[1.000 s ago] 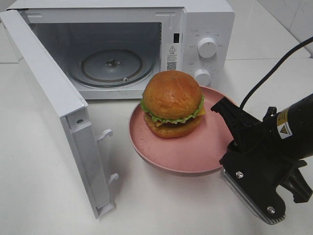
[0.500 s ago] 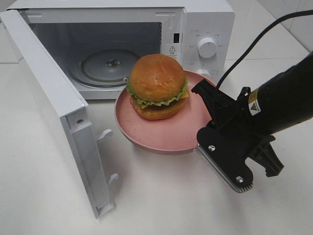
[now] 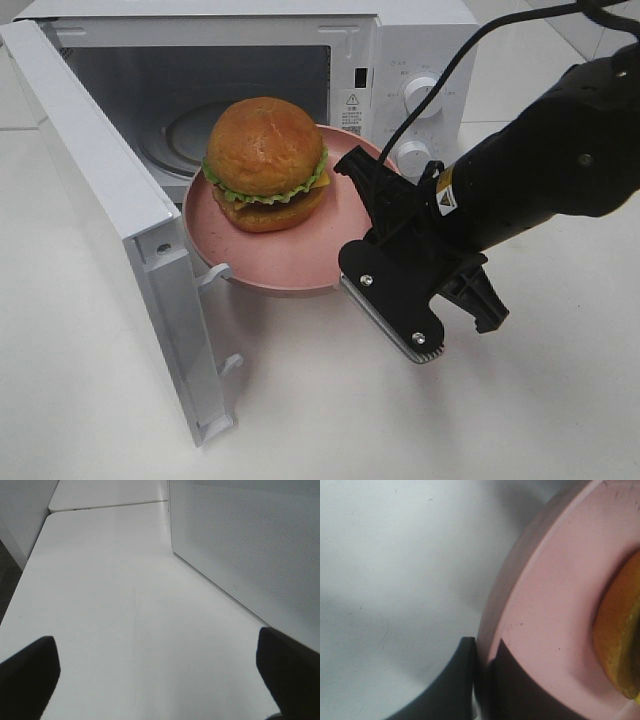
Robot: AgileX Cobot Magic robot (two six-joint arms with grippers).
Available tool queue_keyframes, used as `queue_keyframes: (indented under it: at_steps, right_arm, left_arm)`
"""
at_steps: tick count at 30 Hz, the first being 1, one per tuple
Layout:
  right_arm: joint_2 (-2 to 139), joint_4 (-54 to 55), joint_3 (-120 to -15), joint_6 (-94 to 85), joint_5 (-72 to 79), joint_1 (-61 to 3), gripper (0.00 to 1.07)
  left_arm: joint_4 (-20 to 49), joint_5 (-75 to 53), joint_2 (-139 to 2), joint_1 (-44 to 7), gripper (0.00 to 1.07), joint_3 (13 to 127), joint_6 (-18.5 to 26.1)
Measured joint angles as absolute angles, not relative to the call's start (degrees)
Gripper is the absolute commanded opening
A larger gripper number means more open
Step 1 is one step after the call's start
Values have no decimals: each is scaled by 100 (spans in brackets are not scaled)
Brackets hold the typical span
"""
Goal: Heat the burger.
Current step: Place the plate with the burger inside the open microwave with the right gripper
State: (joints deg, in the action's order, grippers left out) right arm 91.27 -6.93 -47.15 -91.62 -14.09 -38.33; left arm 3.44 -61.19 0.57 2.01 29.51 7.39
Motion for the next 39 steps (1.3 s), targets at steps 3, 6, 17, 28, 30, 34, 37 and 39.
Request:
queue_keyframes:
  at_steps: [3, 6, 17, 28, 30, 34, 37, 39]
  right_arm:
    - [9351, -693, -4882, -9162, -1409, -3833, 0]
    - [9528, -688, -5048, -9162, -1409, -3833, 0]
    - [10067, -521, -5735, -9162, -1409, -3925, 0]
    - [10583, -413, -6474, -9162, -1633, -3930, 0]
    - [10720, -401, -6698, -9162, -1713, -3930, 0]
    - [10863, -395, -6893, -9162, -1828, -3930, 0]
    - [10978, -395, -7047, -9156, -1925, -3930, 0]
    - [11018, -390, -7093, -9150, -1931, -3930, 0]
  left_arm:
    - [344, -6119, 57, 201, 100, 2951, 739]
    - [344, -6119, 57, 201, 100, 2951, 739]
    - [344, -6119, 57, 201, 100, 2951, 739]
    - [344, -6119, 57, 201, 100, 2951, 739]
    - [344, -6119, 57, 201, 100, 2951, 739]
    - [344, -6119, 57, 201, 100, 2951, 739]
    - [344, -6119, 57, 201, 100, 2951, 739]
    - [344, -6119, 57, 201, 100, 2951, 739]
